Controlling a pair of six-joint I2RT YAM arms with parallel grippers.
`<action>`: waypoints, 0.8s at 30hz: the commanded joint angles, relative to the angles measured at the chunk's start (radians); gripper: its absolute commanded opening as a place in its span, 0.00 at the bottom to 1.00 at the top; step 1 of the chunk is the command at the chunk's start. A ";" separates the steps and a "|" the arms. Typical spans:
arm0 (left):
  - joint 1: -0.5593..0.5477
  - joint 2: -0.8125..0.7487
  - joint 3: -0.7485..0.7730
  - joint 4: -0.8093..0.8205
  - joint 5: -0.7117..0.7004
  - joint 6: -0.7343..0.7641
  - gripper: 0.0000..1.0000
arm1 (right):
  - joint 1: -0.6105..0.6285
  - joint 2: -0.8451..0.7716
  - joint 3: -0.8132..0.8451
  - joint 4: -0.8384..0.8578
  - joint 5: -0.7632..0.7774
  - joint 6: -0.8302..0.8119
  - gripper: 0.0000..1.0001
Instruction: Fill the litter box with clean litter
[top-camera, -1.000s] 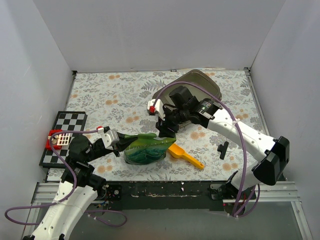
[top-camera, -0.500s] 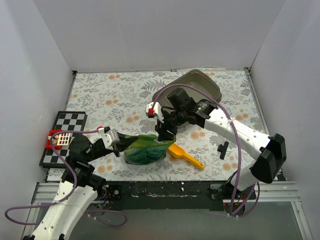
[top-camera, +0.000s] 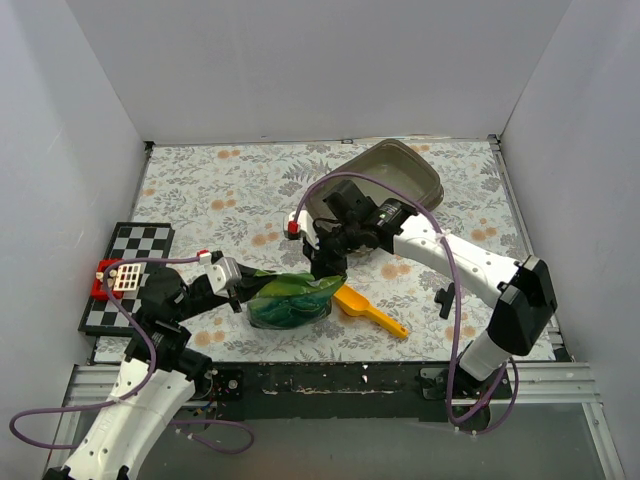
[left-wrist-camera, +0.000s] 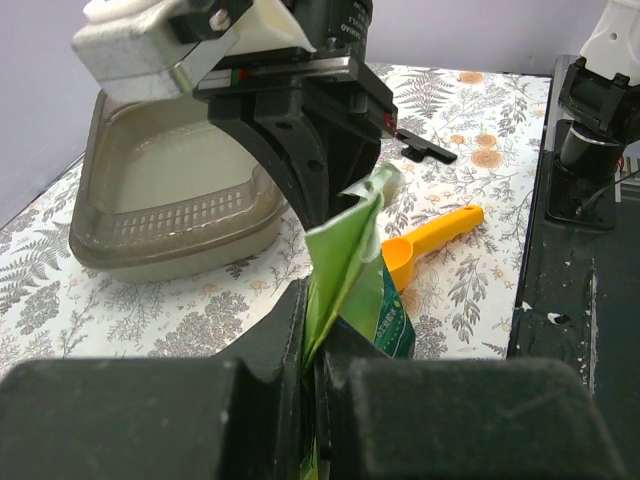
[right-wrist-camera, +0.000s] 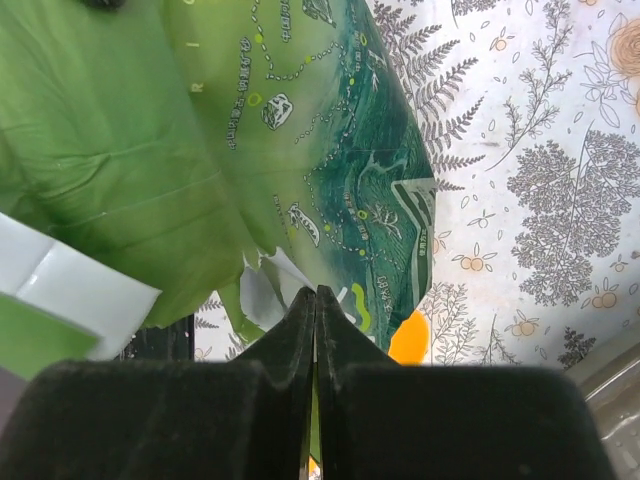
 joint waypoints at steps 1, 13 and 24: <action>-0.003 -0.012 0.010 0.059 0.019 -0.003 0.00 | 0.000 0.044 0.033 0.012 0.036 -0.014 0.01; -0.003 0.046 0.036 0.105 0.053 0.033 0.00 | -0.008 -0.118 -0.028 0.276 0.467 0.131 0.01; -0.003 0.233 0.085 0.247 0.247 0.073 0.00 | -0.005 -0.313 -0.232 0.382 0.840 0.317 0.01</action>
